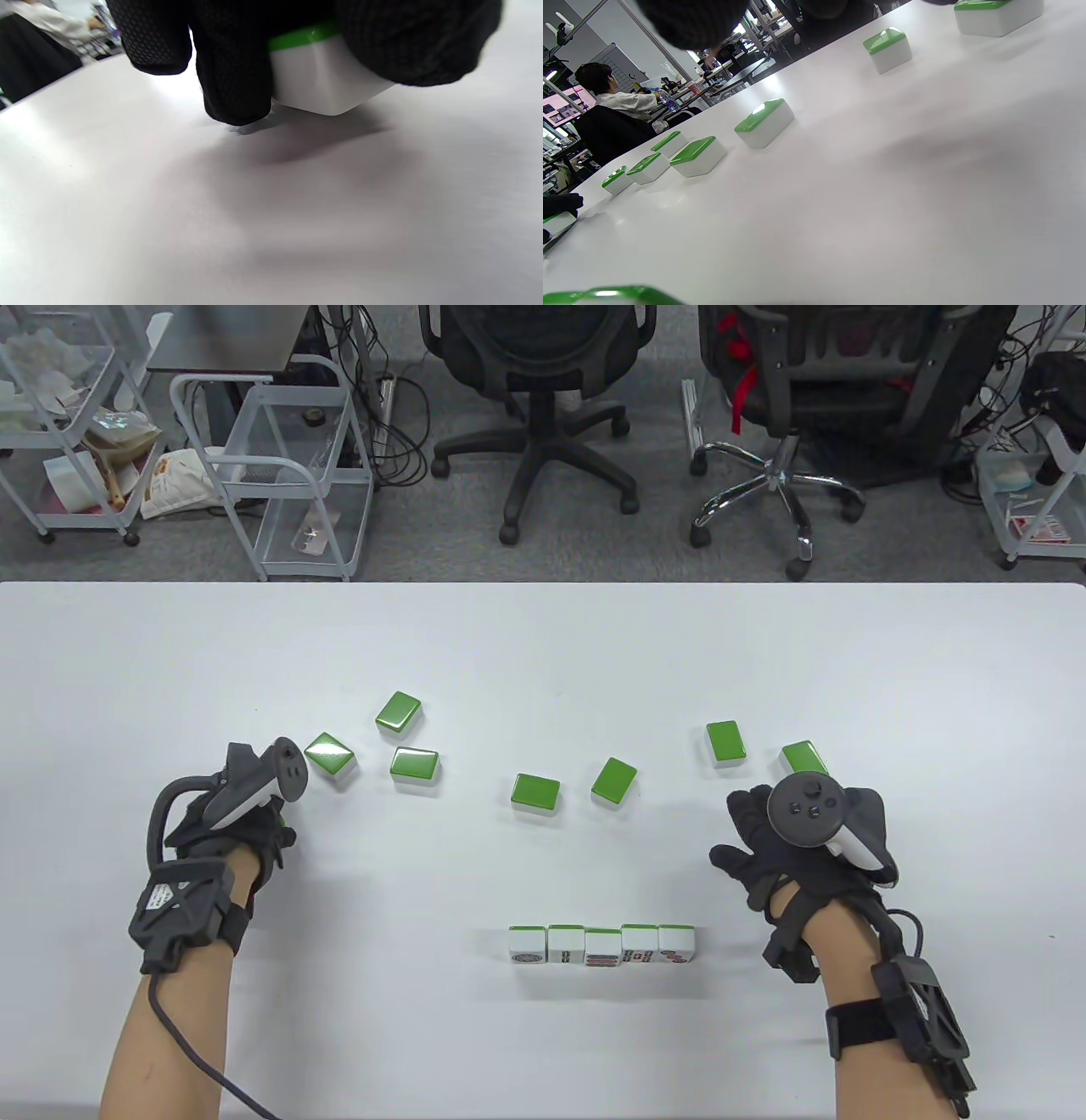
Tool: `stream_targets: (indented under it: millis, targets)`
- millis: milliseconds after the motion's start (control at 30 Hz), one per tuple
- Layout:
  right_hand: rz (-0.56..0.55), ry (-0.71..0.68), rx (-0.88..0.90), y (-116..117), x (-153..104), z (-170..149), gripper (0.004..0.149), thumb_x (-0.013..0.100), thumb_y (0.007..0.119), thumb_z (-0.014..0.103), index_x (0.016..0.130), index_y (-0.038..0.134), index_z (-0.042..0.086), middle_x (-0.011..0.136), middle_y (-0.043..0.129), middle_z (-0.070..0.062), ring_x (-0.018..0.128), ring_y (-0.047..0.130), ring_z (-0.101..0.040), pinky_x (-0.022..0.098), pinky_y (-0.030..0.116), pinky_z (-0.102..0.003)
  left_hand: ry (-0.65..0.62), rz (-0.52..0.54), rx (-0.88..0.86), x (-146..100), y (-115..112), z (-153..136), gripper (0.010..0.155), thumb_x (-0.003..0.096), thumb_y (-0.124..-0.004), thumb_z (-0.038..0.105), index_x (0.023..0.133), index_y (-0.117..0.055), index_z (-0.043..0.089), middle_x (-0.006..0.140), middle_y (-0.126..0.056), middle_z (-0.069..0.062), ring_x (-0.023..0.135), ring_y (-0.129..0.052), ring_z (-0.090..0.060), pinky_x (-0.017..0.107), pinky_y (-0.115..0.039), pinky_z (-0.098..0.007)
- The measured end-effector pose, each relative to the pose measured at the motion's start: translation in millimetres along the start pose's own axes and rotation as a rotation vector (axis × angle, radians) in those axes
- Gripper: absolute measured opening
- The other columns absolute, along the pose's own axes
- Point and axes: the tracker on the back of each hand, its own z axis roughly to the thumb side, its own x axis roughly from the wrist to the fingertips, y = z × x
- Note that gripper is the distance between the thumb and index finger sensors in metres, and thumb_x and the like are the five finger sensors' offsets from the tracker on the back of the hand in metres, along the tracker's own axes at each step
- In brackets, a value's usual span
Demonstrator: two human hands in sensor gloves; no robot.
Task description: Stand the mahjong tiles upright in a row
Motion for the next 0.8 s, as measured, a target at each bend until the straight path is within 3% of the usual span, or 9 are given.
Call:
stream_targets:
  millis: [100, 233, 467, 633, 800]
  targets:
    - [0.001, -0.002, -0.001, 0, 0, 0, 0.078, 0.034, 0.075, 0.046, 0.096, 0.048, 0.007, 0.103, 0.036, -0.027, 0.091, 0.043, -0.059, 0.058, 0.05, -0.071, -0.11, -0.071, -0.025, -14, 8, 10, 0.08, 0.0205, -0.079, 0.052, 0.095, -0.054, 0.034, 0.102, -0.076, 0.007, 0.073, -0.104, -0.015, 0.064, -0.079, -0.043]
    - [-0.002, -0.007, 0.0, 0, 0, 1, 0.078, 0.034, 0.075, 0.046, 0.096, 0.048, 0.007, 0.103, 0.035, -0.027, 0.091, 0.042, -0.059, 0.058, 0.05, -0.071, -0.351, -0.183, -0.115, -40, 16, 37, 0.08, 0.0215, -0.078, 0.051, 0.095, -0.053, 0.031, 0.103, -0.074, 0.005, 0.072, -0.104, -0.016, 0.063, -0.079, -0.044]
    - [-0.005, -0.013, -0.001, 1, 0, 2, 0.078, 0.034, 0.075, 0.046, 0.096, 0.047, 0.007, 0.103, 0.035, -0.027, 0.091, 0.042, -0.059, 0.058, 0.05, -0.071, -0.678, -0.273, -0.086, -94, 17, 123, 0.079, 0.0224, -0.076, 0.05, 0.095, -0.054, 0.027, 0.102, -0.076, 0.0, 0.068, -0.108, -0.016, 0.061, -0.083, -0.043]
    - [-0.011, -0.02, 0.008, 0, -1, 2, 0.078, 0.034, 0.075, 0.046, 0.096, 0.047, 0.007, 0.104, 0.035, -0.027, 0.091, 0.042, -0.059, 0.058, 0.05, -0.071, -0.735, -0.315, -0.001, -111, 6, 173, 0.078, 0.0223, -0.076, 0.05, 0.094, -0.056, 0.025, 0.1, -0.078, -0.002, 0.064, -0.111, -0.014, 0.058, -0.086, -0.042]
    - [-0.017, -0.026, 0.016, 0, -1, 2, 0.078, 0.034, 0.075, 0.046, 0.096, 0.047, 0.007, 0.104, 0.035, -0.027, 0.091, 0.042, -0.059, 0.058, 0.05, -0.071, -0.738, -0.26, 0.015, -115, 3, 193, 0.078, 0.0211, -0.078, 0.05, 0.092, -0.061, 0.024, 0.097, -0.083, -0.002, 0.061, -0.114, -0.014, 0.057, -0.089, -0.041]
